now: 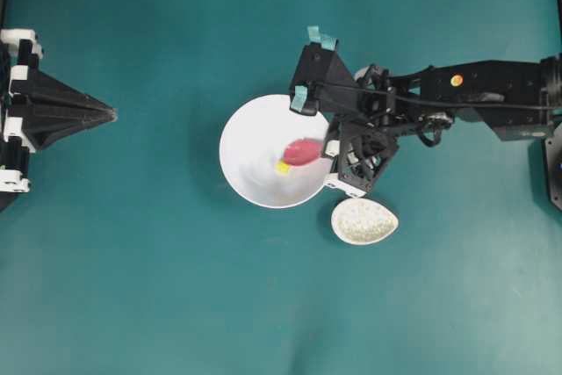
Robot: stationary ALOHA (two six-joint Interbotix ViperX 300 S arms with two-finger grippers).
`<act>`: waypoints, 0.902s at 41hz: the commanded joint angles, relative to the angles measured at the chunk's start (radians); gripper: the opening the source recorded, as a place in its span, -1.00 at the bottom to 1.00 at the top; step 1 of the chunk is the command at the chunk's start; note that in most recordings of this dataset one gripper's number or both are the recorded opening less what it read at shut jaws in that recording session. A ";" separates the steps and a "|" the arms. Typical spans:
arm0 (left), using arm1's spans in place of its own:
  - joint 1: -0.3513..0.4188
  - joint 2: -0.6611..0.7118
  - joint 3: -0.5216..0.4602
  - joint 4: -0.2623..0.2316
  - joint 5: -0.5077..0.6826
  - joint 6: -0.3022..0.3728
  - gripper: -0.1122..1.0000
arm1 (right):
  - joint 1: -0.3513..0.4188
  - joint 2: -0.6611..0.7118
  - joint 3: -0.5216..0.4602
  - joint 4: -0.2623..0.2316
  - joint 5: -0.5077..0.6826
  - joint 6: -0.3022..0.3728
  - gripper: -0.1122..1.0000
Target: Scoop the yellow hexagonal prism block from the bowl with a spoon using the right arm.
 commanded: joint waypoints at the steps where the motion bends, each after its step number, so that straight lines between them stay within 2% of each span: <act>1: 0.002 0.008 -0.026 0.002 -0.014 0.000 -0.81 | 0.000 -0.005 -0.028 -0.006 -0.032 -0.002 -0.35; 9: 0.002 0.006 -0.026 0.002 -0.018 0.000 -0.81 | 0.000 0.023 -0.041 -0.023 -0.074 -0.002 -0.35; 25: 0.002 0.008 -0.026 0.002 -0.018 0.000 -0.81 | -0.002 0.037 -0.061 -0.094 -0.201 -0.002 -0.35; 37: 0.002 0.008 -0.026 0.002 -0.017 0.000 -0.81 | -0.003 0.000 -0.066 -0.107 -0.204 -0.002 -0.35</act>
